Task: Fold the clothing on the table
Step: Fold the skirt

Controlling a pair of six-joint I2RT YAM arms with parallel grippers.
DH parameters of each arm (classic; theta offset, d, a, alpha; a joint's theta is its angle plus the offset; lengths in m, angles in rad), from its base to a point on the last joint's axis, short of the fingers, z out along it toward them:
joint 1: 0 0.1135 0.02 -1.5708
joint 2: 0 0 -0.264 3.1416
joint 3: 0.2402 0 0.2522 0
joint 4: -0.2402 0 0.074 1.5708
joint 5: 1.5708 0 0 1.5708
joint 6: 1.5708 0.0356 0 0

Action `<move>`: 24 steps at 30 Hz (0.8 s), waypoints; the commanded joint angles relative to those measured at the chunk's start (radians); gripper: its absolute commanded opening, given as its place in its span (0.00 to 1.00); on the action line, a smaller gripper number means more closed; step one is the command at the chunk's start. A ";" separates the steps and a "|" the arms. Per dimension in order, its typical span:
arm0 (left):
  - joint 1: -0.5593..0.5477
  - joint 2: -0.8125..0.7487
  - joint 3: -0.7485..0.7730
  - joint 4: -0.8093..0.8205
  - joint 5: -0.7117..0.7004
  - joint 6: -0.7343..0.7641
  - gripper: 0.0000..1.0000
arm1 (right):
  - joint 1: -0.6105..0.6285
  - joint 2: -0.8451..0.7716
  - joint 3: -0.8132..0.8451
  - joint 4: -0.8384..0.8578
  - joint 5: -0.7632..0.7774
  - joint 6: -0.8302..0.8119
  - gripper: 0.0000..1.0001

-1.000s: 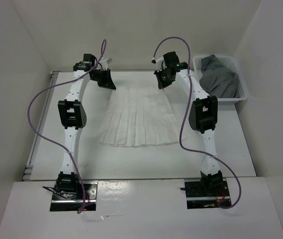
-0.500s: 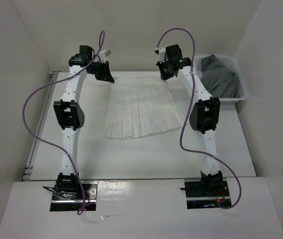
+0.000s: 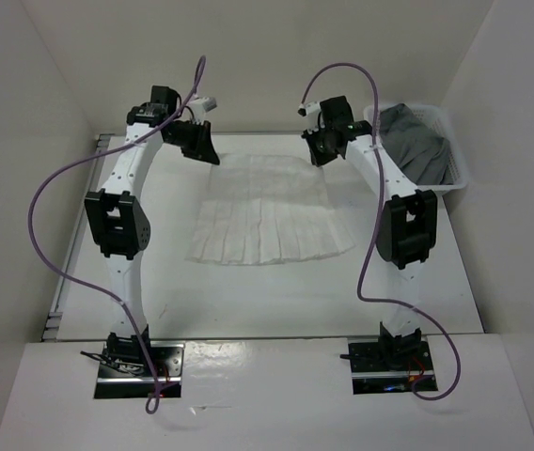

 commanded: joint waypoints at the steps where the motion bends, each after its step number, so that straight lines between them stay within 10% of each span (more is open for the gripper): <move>1: 0.004 -0.094 -0.136 0.040 0.010 0.049 0.09 | -0.010 -0.118 -0.048 0.075 0.017 -0.033 0.00; 13: 0.004 -0.317 -0.486 0.140 -0.042 0.078 0.09 | -0.010 -0.247 -0.228 0.093 -0.021 -0.082 0.00; 24: 0.014 -0.323 -0.457 0.158 -0.171 0.072 0.08 | -0.010 -0.238 -0.250 0.141 -0.010 -0.072 0.00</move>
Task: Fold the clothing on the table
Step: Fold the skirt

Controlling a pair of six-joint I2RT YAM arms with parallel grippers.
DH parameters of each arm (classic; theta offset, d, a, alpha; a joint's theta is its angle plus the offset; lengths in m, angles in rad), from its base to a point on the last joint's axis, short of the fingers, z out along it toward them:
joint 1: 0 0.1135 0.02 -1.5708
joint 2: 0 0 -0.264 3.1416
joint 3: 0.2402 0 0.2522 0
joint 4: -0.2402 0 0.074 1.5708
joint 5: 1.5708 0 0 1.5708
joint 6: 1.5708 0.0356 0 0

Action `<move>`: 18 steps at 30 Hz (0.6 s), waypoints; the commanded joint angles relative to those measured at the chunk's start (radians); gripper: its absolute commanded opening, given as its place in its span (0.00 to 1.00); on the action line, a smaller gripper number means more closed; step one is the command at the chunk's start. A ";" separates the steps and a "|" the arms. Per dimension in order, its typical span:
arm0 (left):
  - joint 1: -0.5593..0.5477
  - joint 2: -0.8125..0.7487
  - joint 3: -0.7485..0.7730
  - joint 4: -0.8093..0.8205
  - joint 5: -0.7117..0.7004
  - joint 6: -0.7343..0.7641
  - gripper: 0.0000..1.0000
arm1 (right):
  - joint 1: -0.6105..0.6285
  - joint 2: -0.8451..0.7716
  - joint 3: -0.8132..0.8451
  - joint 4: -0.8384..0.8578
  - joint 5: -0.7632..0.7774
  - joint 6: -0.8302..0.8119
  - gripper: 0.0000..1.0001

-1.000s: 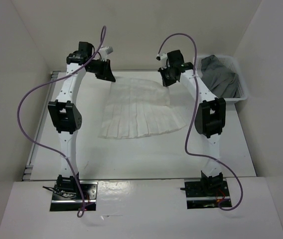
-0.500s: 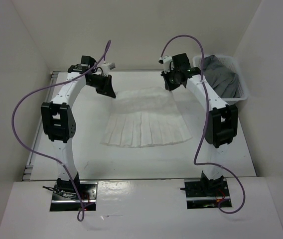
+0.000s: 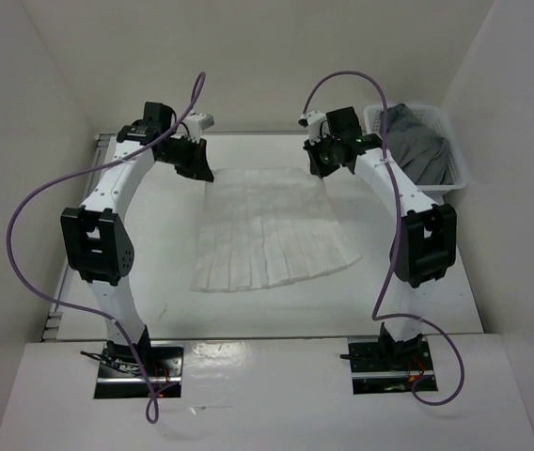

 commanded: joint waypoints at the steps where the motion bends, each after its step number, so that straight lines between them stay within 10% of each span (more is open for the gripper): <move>1: 0.037 0.069 0.130 -0.001 -0.111 0.026 0.08 | -0.019 0.006 0.053 0.066 0.094 -0.020 0.00; 18: 0.027 0.091 0.247 0.044 -0.194 0.001 0.06 | -0.019 0.043 0.140 0.150 0.190 0.000 0.00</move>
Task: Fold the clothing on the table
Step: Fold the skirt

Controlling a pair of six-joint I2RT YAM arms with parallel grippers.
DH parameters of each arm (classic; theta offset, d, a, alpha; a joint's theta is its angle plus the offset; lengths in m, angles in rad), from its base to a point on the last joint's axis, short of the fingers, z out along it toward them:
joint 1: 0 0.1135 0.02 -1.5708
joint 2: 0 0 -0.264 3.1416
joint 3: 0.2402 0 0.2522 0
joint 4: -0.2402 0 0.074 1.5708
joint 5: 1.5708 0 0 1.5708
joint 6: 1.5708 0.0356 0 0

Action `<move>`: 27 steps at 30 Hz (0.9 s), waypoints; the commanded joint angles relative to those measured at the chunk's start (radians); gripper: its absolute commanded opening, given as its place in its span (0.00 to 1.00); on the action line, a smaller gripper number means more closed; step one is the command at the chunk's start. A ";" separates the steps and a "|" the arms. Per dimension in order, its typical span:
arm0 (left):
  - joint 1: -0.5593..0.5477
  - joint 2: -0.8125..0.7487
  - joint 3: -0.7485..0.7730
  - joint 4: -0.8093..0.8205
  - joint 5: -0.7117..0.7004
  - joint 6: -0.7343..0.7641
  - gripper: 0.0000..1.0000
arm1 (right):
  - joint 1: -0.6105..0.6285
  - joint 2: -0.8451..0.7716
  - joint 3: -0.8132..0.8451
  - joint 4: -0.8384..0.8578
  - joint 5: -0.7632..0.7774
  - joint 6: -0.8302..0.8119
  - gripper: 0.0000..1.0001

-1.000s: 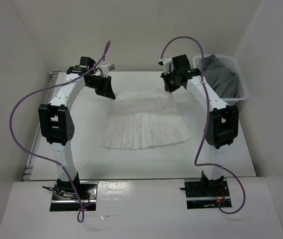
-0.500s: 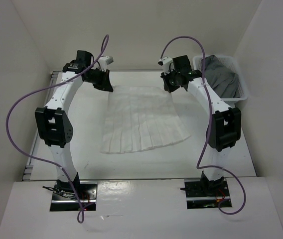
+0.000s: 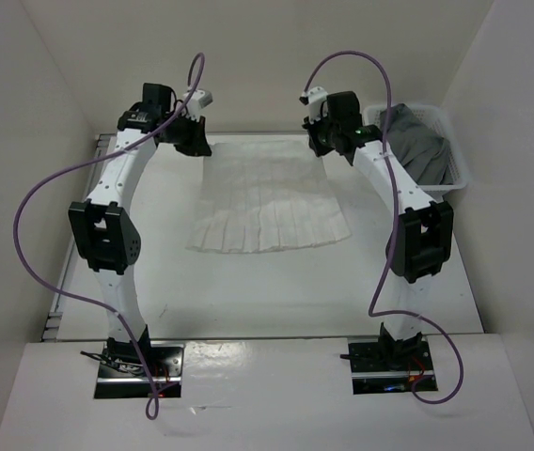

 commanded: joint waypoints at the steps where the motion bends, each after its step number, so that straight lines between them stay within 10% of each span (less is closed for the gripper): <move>1: 0.024 -0.047 -0.040 0.007 -0.077 0.012 0.06 | -0.009 -0.035 -0.033 0.027 0.113 -0.033 0.00; 27: -0.056 -0.421 -0.692 0.039 -0.077 0.110 0.13 | 0.000 -0.204 -0.384 -0.043 0.169 -0.145 0.00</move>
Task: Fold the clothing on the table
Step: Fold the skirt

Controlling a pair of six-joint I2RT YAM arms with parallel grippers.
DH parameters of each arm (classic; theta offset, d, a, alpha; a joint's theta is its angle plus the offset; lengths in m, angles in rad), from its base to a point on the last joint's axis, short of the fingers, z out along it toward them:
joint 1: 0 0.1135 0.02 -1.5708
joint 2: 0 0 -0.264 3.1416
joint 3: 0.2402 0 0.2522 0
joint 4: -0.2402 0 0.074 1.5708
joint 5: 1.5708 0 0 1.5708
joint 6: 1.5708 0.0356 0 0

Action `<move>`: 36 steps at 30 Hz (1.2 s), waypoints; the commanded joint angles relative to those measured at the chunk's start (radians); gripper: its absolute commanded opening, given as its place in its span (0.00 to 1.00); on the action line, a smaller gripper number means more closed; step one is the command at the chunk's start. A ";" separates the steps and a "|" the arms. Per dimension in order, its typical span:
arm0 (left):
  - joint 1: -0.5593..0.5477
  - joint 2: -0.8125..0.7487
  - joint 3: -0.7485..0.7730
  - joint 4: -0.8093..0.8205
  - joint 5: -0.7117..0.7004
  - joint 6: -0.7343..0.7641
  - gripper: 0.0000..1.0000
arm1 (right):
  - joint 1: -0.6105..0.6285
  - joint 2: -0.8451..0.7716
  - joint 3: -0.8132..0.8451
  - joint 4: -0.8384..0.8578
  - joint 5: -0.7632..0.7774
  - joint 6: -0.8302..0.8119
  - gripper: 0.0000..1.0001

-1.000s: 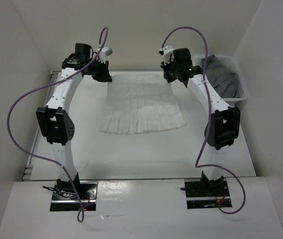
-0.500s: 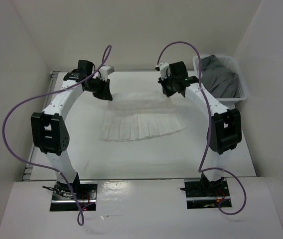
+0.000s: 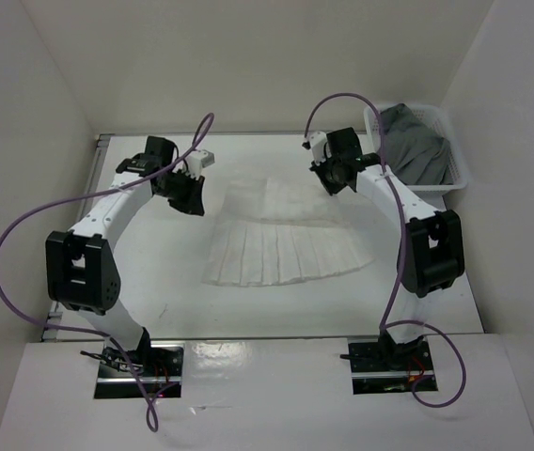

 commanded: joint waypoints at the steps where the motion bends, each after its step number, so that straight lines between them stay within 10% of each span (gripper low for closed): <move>1: -0.019 -0.066 -0.019 -0.011 -0.027 0.042 0.13 | -0.016 -0.061 -0.007 -0.022 0.069 -0.031 0.00; 6: -0.028 -0.052 -0.040 -0.011 -0.036 0.033 0.17 | -0.016 -0.061 0.003 -0.022 0.046 -0.031 0.00; 14: -0.029 0.112 0.052 -0.015 0.109 0.011 0.64 | -0.016 0.008 0.037 -0.043 0.037 -0.022 0.00; 36: -0.185 0.532 0.285 0.117 0.154 -0.093 0.66 | -0.007 0.026 0.019 -0.054 0.076 -0.002 0.00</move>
